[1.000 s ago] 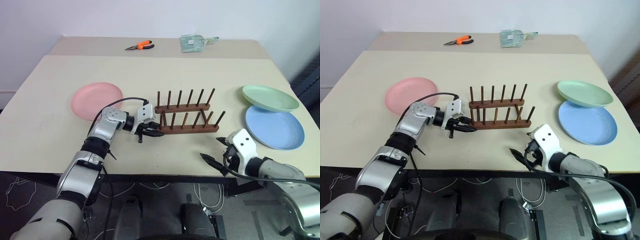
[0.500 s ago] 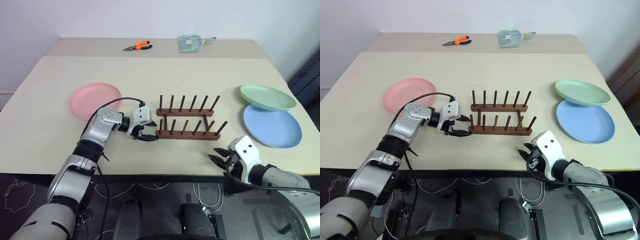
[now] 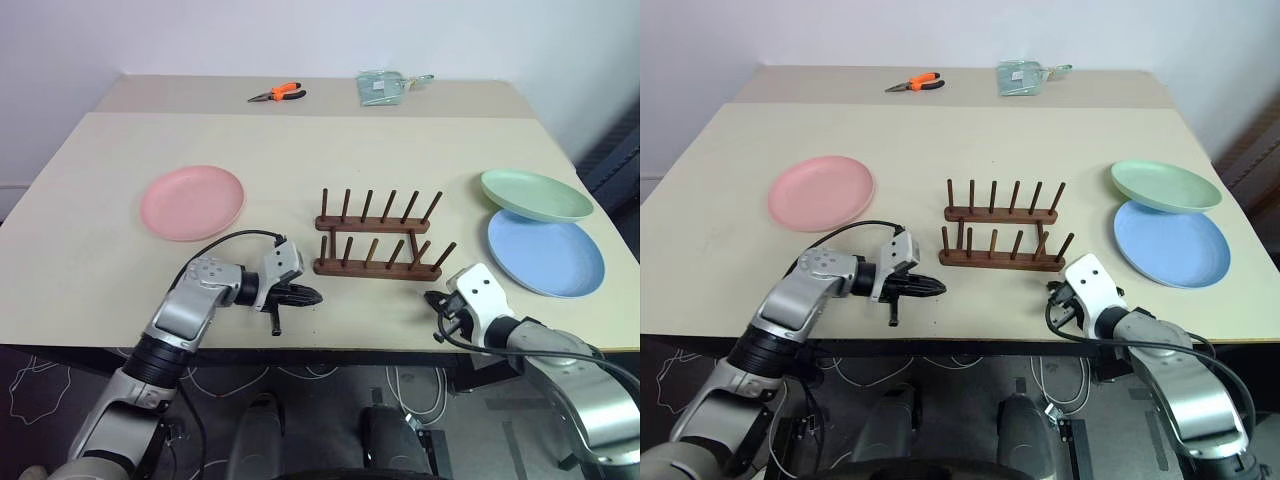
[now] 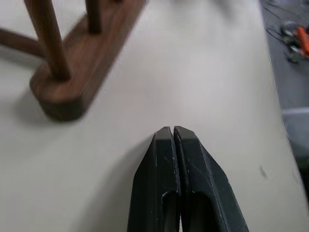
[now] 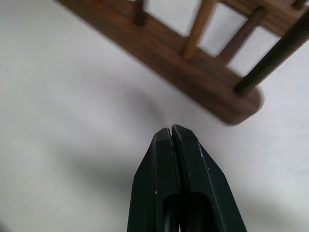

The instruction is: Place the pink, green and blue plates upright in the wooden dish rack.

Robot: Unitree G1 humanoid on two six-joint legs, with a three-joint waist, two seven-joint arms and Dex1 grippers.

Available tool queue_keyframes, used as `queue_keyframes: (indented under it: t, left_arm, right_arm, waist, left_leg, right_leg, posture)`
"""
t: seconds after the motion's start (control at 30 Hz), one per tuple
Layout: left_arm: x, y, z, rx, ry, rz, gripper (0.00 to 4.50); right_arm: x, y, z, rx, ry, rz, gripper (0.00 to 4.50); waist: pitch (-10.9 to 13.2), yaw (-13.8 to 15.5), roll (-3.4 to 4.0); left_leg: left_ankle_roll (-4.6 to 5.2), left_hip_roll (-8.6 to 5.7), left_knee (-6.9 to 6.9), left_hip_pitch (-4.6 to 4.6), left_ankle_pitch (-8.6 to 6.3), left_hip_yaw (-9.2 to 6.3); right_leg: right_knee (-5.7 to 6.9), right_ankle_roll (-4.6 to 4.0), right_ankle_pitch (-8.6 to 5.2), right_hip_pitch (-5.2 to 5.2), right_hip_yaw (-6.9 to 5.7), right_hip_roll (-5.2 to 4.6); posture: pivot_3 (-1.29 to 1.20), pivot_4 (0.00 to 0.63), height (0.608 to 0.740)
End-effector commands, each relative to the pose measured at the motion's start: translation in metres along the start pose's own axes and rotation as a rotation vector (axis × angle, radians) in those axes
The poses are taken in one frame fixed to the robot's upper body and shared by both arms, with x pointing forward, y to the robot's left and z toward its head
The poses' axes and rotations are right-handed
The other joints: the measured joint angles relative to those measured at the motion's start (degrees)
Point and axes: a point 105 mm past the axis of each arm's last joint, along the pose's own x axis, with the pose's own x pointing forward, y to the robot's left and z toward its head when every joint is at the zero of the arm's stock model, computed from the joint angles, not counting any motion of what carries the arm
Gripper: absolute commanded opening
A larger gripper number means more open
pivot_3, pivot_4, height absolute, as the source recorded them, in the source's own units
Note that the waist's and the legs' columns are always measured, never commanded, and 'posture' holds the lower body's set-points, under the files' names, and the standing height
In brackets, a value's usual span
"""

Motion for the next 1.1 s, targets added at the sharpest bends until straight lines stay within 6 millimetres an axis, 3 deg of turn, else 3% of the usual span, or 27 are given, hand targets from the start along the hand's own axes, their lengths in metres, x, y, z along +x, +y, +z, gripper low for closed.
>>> queue_keyframes:
  t: [0.03,0.17,0.53,0.73,0.77,0.83,0.9,1.0,1.03,1.1]
  left_arm:
    - [0.009,0.023,0.002,-0.017,0.000,0.187,0.05]
    - [0.018,0.048,0.010,-0.082,-0.045,0.317,0.05]
    - [0.032,0.083,0.018,-0.093,-0.073,0.398,0.05]
    - [0.022,0.088,0.012,-0.095,-0.070,0.410,0.05]
    - [0.020,0.087,0.012,-0.100,-0.074,0.403,0.00]
    - [0.006,0.085,0.015,-0.100,-0.114,0.393,0.55]
    - [-0.029,0.100,0.034,-0.129,-0.244,0.506,1.31]
    - [-0.075,0.127,0.052,-0.199,-0.364,0.726,2.83]
    - [-0.092,0.137,0.054,-0.223,-0.382,0.816,2.84]
    - [-0.116,0.149,0.054,-0.257,-0.396,0.947,2.84]
  right_arm:
    - [0.011,-0.013,0.010,-0.009,-0.033,-0.074,0.00]
    - [0.028,-0.027,0.019,0.007,-0.061,-0.128,0.00]
    - [0.068,-0.049,0.046,-0.041,-0.118,-0.163,0.00]
    - [0.064,-0.034,0.056,-0.031,-0.179,-0.094,0.00]
    - [0.062,-0.032,0.057,-0.027,-0.186,-0.081,0.53]
    - [0.053,-0.022,0.063,-0.027,-0.224,-0.043,1.33]
    - [0.038,-0.005,0.073,-0.053,-0.284,0.016,2.28]
    - [0.025,0.011,0.080,-0.073,-0.331,0.065,3.84]
    - [0.022,0.016,0.082,-0.084,-0.338,0.084,4.25]
    - [0.018,0.022,0.083,-0.098,-0.340,0.107,4.25]
  waist:
    - [0.0,0.2,0.00]
    - [0.0,0.1,0.00]
    - [0.0,0.0,0.00]
    - [0.0,0.0,0.01]
    - [0.0,-0.2,0.01]
    - [0.0,-0.5,0.01]
    - [0.0,-1.0,0.02]
    - [0.0,-1.2,0.00]
    - [0.0,-1.2,-0.02]
    - [0.0,-1.0,-0.02]
  left_leg:
    - [0.00,0.00,0.03,0.00,0.00,0.00]
    - [0.02,-0.03,0.25,-0.01,-0.01,-0.05]
    - [0.04,-0.03,0.24,-0.01,-0.02,-0.04]
    - [0.03,-0.04,0.15,0.00,-0.01,-0.04]
    - [0.03,-0.04,0.13,0.00,-0.01,-0.04]
    - [0.02,-0.03,0.10,0.01,-0.01,-0.04]
    - [-0.05,-0.02,-0.06,0.03,0.03,-0.04]
    - [-0.14,0.01,-0.22,0.02,0.09,-0.11]
    - [-0.15,0.01,-0.21,0.01,0.10,-0.12]
    - [-0.14,0.00,-0.15,0.01,0.10,-0.12]
  right_leg:
    - [0.00,0.00,0.00,0.00,0.00,0.00]
    - [0.03,-0.01,0.03,0.10,-0.01,0.00]
    - [0.06,0.03,0.05,0.09,-0.01,0.01]
    - [0.06,0.06,0.05,0.08,-0.01,0.02]
    - [0.06,0.06,0.05,0.08,-0.01,0.02]
    - [0.06,0.07,0.05,0.06,-0.01,0.03]
    - [0.07,0.06,0.04,0.01,-0.01,0.03]
    - [0.15,0.29,0.10,-0.11,-0.01,0.10]
    - [0.15,0.29,0.10,-0.10,-0.02,0.10]
    - [0.10,0.26,0.09,-0.03,-0.01,0.10]
  posture:
    - [0.00,0.150,0.740]
    - [0.00,0.150,0.740]
    - [0.00,0.150,0.740]
    - [0.00,0.150,0.740]
    - [0.00,0.150,0.740]
    - [0.00,0.150,0.740]
    - [0.00,0.150,0.740]
    - [0.00,0.150,0.740]
    - [0.00,0.150,0.740]
    - [0.00,0.150,0.740]
